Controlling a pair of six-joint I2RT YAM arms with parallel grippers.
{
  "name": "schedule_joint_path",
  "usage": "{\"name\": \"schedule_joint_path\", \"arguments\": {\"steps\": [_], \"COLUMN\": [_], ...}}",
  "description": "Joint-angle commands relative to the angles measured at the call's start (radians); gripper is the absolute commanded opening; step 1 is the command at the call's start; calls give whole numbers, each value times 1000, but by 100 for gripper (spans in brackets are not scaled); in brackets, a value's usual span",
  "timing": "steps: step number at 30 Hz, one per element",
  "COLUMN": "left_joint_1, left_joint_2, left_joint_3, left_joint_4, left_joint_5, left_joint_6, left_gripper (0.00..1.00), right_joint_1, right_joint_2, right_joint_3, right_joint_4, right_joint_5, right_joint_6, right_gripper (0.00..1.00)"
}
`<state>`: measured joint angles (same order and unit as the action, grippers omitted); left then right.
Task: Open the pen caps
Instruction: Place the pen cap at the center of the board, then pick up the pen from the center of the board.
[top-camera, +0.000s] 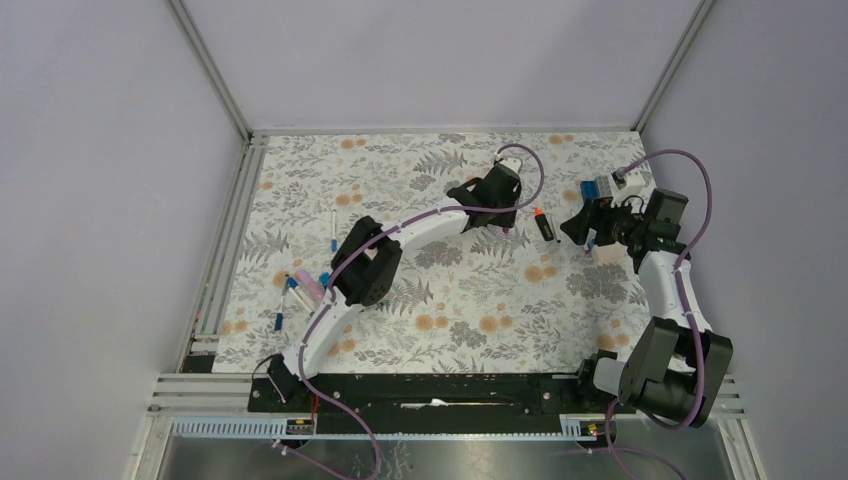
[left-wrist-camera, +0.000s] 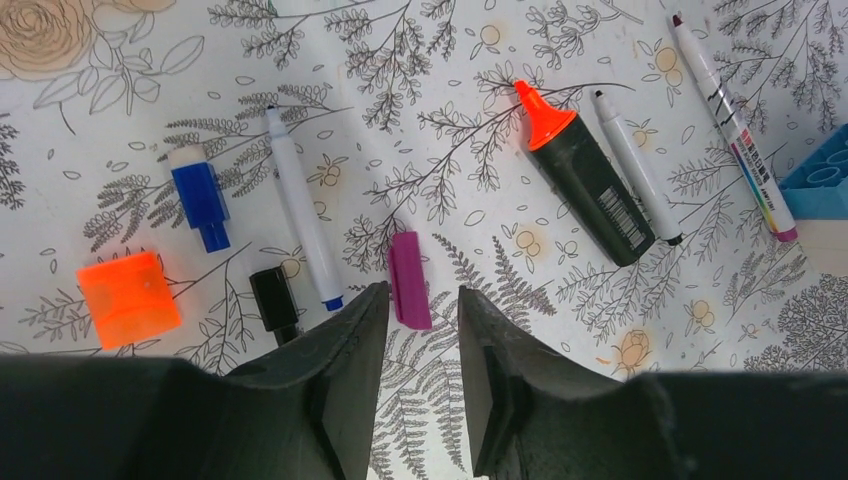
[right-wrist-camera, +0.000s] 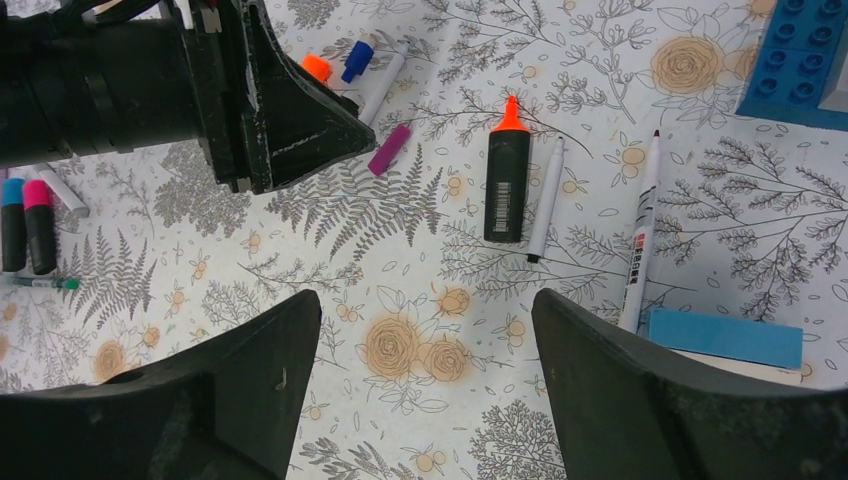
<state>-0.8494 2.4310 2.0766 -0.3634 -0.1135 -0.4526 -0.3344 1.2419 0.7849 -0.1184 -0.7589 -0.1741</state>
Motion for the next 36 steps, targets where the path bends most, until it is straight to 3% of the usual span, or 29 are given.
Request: {"name": "schedule_joint_path", "arguments": {"steps": [1, 6, 11, 13, 15, 16, 21, 26, 31, 36], "left_joint_1": [6, 7, 6, 9, 15, 22, 135, 210, 242, 259], "left_joint_2": [-128, -426, -726, -846, -964, -1022, -1302, -1467, -1528, -1494], "left_joint_3": [-34, -360, -665, -792, -917, -978, -1221, -1357, -1427, -1467], "left_joint_4": [85, 328, 461, 508, 544, 557, 543, 442, 302, 256], "left_joint_5": [-24, -88, -193, -239, -296, -313, -178, -131, -104, -87], "left_joint_6": [55, 134, 208, 228, 225, 216, 104, -17, -121, -177], "left_gripper": [38, 44, 60, 71, 93, 98, 99, 99, 99, 99], "right_joint_1": [-9, -11, -13, -17, -20, -21, -39, -53, -58, -60], "right_joint_2": [-2, -16, -38, -51, -64, -67, -74, -81, -78, -71], "right_joint_3": [1, -16, -32, -42, -52, -56, -63, -75, -91, -100], "right_joint_4": [24, 23, 23, 25, 23, 22, -3, -23, -24, -14], "right_joint_5": [-73, -175, -235, -246, -255, -259, -275, -290, -298, -299], "right_joint_6": [-7, -40, -75, -87, -102, -106, -133, -146, -158, -162], "right_gripper": [85, 86, 94, 96, 97, 97, 100, 99, 100, 100]}}
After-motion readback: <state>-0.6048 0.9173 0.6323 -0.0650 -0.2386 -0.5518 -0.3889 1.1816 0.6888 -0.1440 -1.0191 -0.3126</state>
